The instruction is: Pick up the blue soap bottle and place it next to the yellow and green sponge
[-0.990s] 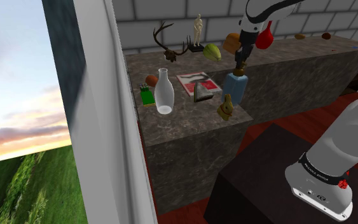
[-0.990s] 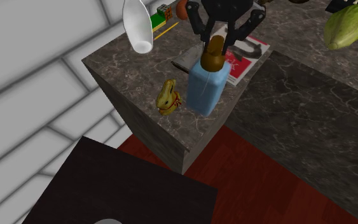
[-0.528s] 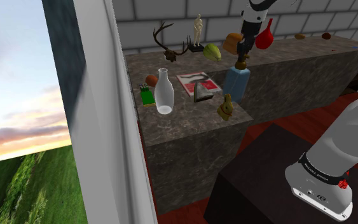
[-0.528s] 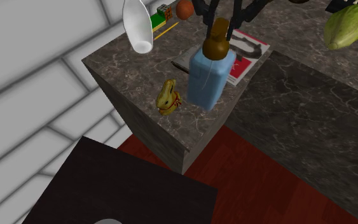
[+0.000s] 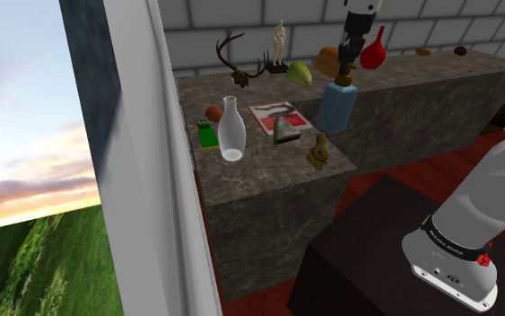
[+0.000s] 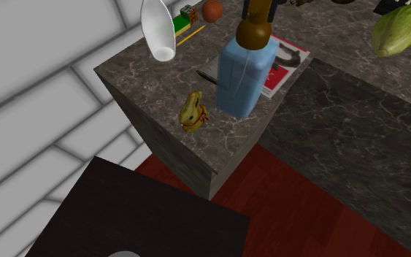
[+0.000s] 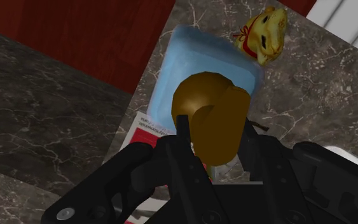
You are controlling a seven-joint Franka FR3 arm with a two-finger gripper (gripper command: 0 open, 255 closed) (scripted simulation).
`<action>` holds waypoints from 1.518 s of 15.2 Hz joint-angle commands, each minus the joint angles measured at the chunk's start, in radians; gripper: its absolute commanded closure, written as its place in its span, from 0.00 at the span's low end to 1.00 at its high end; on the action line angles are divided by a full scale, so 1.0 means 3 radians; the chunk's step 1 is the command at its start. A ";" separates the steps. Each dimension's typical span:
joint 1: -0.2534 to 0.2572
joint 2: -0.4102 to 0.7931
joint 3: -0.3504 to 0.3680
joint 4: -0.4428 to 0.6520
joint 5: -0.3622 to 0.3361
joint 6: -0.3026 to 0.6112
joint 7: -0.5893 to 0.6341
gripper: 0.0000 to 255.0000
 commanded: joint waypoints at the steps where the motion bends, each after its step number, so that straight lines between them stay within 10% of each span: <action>1: 0.0003 0.0001 0.0004 0.0080 0.0002 -0.0079 0.0003 1.00; 23: 0.0014 0.0200 0.0006 0.1290 0.0044 -0.1092 -0.0036 1.00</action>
